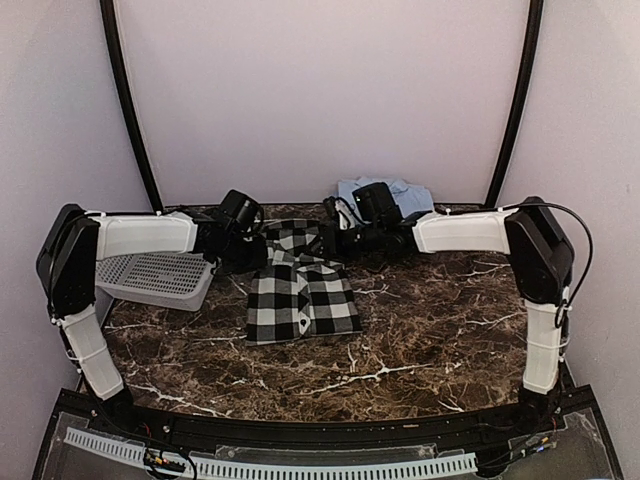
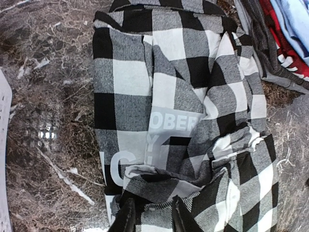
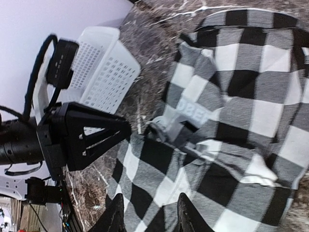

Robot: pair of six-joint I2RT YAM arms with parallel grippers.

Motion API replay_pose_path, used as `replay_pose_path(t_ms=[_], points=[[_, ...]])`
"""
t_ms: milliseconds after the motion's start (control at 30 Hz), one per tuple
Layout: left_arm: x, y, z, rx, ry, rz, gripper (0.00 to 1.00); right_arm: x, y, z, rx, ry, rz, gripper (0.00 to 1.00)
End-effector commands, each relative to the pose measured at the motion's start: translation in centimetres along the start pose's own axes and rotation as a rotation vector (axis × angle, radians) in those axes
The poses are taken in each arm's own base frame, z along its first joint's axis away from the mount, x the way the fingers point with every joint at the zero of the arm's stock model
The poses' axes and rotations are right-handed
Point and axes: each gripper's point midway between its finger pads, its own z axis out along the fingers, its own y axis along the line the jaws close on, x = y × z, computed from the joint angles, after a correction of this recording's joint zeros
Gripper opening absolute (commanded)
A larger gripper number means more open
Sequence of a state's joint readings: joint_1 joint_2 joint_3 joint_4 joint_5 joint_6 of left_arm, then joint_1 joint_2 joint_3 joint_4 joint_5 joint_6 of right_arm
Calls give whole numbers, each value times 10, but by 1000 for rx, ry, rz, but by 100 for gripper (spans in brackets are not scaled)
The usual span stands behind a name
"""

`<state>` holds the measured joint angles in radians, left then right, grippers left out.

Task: Fold and stack the long sleeve shirts
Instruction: Smooth out the 2/3-rectangle-folded shirt at the center of the board.

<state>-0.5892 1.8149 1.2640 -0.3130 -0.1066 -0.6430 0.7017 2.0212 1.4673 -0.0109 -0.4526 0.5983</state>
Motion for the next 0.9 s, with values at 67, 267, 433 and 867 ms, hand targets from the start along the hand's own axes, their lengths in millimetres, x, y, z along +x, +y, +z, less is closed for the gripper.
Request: replay_pose_path(t_ms=[67, 267, 433, 867], points=[[-20, -11, -48, 48, -56, 7, 26, 54, 46, 33, -134, 105, -11, 35], [4, -8, -63, 97, -2, 2, 31, 95, 42, 53, -150, 167, 37, 35], [35, -9, -68, 140, 70, 2, 31, 115, 14, 66, -88, 195, 82, 34], [140, 12, -72, 167, 276, -21, 32, 107, 33, 43, -77, 170, 12, 36]])
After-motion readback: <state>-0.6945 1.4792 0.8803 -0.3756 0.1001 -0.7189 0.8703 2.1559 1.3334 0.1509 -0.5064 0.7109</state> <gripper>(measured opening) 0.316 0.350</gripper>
